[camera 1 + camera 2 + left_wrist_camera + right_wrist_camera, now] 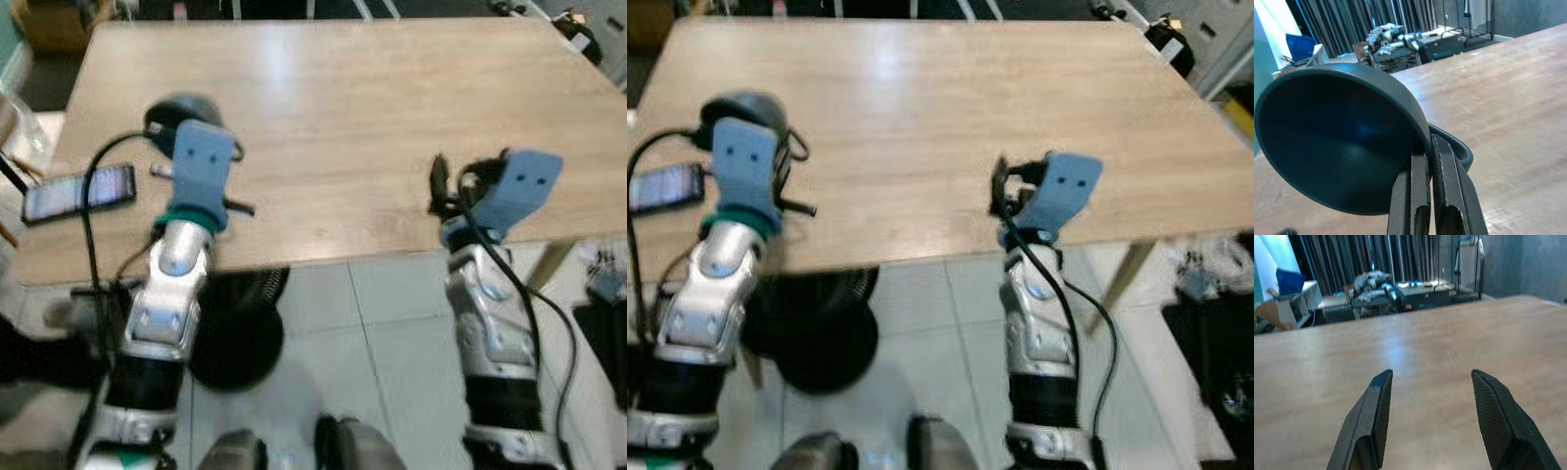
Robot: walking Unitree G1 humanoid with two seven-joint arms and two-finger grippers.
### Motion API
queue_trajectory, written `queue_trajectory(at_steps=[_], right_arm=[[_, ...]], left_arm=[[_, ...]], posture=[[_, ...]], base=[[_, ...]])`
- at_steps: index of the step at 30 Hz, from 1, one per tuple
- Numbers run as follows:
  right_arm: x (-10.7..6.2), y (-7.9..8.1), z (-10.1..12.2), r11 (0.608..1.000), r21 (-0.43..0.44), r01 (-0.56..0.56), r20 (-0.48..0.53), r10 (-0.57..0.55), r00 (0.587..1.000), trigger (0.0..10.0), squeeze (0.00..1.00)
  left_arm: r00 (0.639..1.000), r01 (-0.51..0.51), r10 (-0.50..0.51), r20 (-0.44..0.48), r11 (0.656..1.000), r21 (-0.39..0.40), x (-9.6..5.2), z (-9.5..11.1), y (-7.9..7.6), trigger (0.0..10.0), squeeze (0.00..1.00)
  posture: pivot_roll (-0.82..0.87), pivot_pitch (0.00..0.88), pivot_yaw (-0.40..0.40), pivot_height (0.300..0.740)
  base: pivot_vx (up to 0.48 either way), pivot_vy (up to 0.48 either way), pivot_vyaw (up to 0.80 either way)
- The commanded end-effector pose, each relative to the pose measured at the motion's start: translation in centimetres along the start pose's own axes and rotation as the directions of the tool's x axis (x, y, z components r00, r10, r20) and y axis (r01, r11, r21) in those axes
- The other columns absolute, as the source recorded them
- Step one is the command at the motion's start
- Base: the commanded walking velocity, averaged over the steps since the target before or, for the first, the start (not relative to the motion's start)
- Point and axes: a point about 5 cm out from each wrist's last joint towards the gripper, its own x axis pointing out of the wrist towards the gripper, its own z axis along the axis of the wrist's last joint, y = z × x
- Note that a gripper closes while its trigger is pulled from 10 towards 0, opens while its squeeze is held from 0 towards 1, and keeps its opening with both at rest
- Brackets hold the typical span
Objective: Setting the table
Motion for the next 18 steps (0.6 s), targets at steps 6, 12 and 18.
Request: queue_trajectory(at_steps=[6,12,18], right_arm=[[-0.34,-0.19,-0.62,1.000,0.001,0.006,-0.024,-0.006,1.000,10.0,0.00],[-0.27,0.05,-0.66,1.000,0.001,-0.005,-0.025,0.005,1.000,10.0,0.00],[-0.27,0.13,-0.73,1.000,-0.005,-0.014,-0.029,0.013,0.999,10.0,0.00]], left_arm=[[0.999,0.033,-0.033,-0.021,0.999,-0.016,-0.29,-0.45,-0.41,10.0,0.00],[0.999,0.032,-0.033,-0.037,0.999,-0.020,-0.24,-0.59,-0.33,10.0,0.00],[0.996,0.054,-0.054,-0.071,0.999,0.000,-0.08,-0.96,0.14,10.0,0.00]], posture=[[0.04,0.043,0.007,0.740],[0.05,0.038,0.003,0.740],[0.05,0.035,0.001,0.740]], base=[[0.000,0.000,0.00],[0.000,0.000,0.00],[0.000,0.000,0.00]])
